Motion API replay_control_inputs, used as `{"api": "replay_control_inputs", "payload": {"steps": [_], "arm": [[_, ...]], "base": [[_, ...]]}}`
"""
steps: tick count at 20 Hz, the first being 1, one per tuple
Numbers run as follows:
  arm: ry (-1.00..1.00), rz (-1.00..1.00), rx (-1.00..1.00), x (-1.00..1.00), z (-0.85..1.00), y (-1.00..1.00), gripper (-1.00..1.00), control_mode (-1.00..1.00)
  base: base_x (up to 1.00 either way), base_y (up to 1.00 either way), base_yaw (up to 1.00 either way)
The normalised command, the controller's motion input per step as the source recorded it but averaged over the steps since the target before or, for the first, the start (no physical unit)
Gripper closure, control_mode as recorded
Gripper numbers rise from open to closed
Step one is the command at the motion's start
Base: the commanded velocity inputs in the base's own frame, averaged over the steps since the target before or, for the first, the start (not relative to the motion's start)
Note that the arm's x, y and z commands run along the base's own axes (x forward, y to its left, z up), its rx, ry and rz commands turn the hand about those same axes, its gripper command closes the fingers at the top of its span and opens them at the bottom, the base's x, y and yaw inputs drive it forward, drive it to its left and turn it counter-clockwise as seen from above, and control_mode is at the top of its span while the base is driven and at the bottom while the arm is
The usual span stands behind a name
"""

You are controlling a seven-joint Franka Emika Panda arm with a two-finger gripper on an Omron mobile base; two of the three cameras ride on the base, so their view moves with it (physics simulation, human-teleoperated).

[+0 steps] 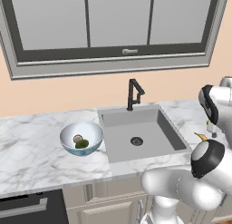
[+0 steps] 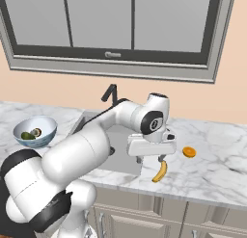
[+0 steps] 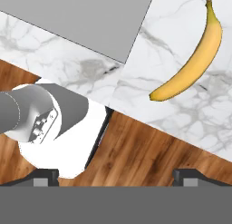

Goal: There is a mixed pile of frozen fruits and vegetables on the counter. Locate all the frozen vegetables and place the items in a bowl on the counter. Take all the frozen fruits and defrost them in a running sink.

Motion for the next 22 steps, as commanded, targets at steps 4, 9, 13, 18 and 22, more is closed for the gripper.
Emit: {"api": "replay_control_inputs", "payload": {"steps": [4,9,13,18,22], "arm": [[-0.02,0.03,0.03,0.19,-0.07,0.00,-1.00,-1.00],[-0.05,-0.16,0.00,0.23,-0.23,0.08,-1.00,-1.00],[0.04,-0.48,-0.01,0.74,-0.33,-0.03,-1.00,-1.00],[-0.02,-0.21,-0.04,0.52,-0.22,-0.20,-1.00,-1.00],[-0.01,0.00,-0.02,0.06,-0.34,-0.38,-1.00,-1.00]], "base": [[0.00,0.00,0.00],[0.00,0.00,0.00],[0.00,0.00,0.00],[0.00,0.00,0.00],[0.00,0.00,0.00]]}}
